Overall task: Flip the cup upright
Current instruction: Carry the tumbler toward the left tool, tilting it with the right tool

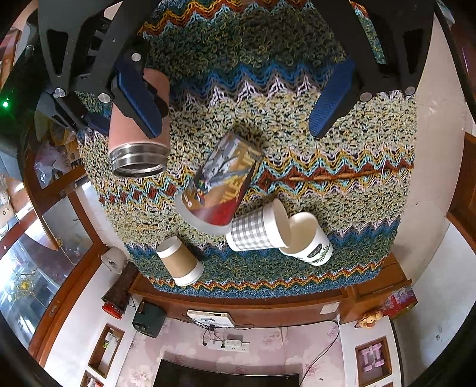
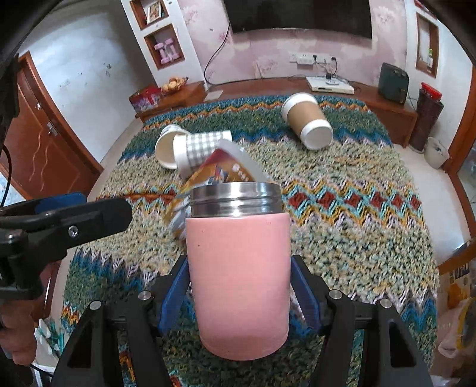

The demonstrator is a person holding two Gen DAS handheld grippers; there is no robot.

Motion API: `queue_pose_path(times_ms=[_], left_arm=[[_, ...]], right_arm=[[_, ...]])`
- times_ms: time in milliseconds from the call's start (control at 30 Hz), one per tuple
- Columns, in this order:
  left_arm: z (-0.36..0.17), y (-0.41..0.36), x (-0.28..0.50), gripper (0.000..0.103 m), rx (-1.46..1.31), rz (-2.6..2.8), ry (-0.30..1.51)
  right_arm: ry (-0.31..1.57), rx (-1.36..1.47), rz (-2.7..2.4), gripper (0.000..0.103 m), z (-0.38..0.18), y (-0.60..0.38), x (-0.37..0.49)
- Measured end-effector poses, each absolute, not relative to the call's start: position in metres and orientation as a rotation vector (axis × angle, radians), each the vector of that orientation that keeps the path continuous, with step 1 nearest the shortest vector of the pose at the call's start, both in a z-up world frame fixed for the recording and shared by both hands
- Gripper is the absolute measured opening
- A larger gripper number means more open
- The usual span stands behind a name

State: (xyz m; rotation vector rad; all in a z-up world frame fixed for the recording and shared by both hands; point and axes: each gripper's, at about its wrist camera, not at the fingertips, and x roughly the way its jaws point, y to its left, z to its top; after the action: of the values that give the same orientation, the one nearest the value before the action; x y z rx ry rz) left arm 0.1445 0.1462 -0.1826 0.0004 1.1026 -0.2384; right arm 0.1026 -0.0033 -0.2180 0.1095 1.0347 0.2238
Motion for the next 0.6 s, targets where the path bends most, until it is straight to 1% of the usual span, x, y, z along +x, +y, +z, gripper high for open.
queue_pose_path(times_ms=[300, 600], left_arm=[[-0.187, 0.146, 0.127, 0.1, 0.0, -0.221, 1.12], [-0.207, 0.144, 0.114, 0.1, 0.012, -0.216, 1.188]], right_arm=[[1.156, 0.204, 0.273, 0.067, -0.234, 0.004, 0.079], [1.265, 0.321, 0.289, 0.067, -0.257, 0.005, 0.064]])
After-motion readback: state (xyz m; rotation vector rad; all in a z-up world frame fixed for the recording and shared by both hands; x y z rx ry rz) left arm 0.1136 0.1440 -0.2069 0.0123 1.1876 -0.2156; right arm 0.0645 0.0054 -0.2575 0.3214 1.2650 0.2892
